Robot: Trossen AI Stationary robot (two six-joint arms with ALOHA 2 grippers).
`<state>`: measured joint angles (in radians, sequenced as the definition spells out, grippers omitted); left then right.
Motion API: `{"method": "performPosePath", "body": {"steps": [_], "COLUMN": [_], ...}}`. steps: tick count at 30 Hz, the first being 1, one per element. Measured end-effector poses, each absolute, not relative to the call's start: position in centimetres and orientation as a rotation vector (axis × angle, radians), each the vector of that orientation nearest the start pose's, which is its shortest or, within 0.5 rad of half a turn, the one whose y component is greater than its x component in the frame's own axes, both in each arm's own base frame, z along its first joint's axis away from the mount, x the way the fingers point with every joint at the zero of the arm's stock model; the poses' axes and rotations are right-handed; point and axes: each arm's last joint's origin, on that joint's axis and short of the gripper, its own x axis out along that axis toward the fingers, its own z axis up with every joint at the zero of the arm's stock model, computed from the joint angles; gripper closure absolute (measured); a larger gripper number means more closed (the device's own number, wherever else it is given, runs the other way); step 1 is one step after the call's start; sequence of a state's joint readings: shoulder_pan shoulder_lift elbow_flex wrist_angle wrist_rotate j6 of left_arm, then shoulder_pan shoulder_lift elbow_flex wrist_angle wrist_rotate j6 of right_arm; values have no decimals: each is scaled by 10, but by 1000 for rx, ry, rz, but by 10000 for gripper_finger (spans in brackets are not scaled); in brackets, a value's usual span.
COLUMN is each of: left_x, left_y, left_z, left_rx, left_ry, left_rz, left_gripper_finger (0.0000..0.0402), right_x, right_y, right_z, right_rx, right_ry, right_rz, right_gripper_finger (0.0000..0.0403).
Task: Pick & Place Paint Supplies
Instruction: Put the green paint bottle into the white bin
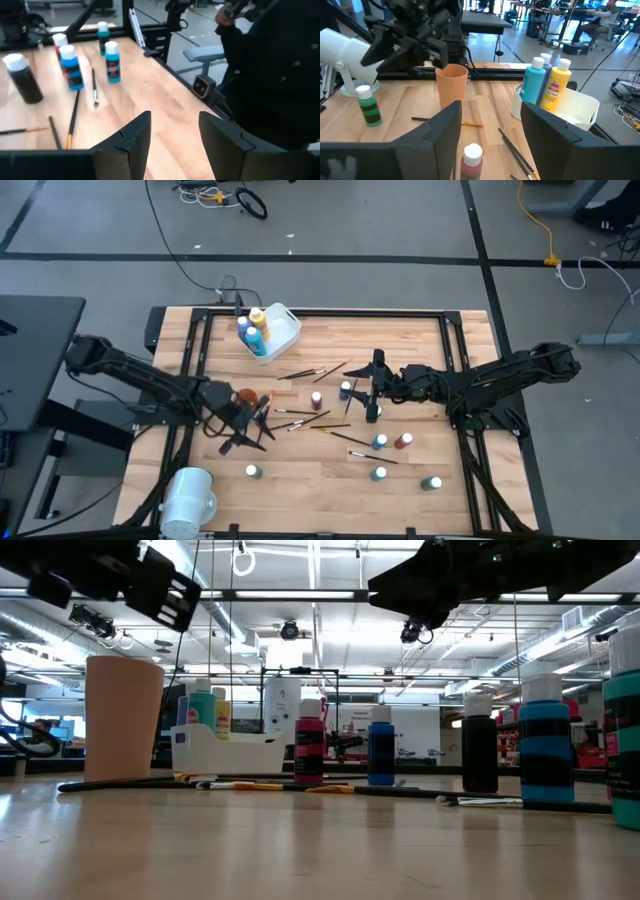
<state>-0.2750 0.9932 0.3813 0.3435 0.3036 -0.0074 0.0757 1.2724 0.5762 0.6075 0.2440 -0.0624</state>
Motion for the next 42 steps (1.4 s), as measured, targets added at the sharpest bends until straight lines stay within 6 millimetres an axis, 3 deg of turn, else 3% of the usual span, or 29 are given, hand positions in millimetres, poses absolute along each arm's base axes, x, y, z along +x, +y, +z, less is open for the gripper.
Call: {"method": "performPosePath", "body": {"steps": [11,24,32,42], "left_x": [176,173,173,169], "left_y": [-106,-131,-130,-131], "left_z": [199,170,168,162], "left_rx": [102,124,124,155], "left_ry": [320,485,500,559], "left_rz": [-615,-611,-521,-553], "left_gripper_finger": [231,170,162,188], "right_x": [264,264,264,265], "right_y": [13,13,14,13], "right_z": [237,237,237,239], "right_rx": [-75,-24,-18,-17], "right_ry": [91,81,81,57], "right_rz": [-165,-163,-143,-145], "right_gripper_finger": [197,198,198,198]}}
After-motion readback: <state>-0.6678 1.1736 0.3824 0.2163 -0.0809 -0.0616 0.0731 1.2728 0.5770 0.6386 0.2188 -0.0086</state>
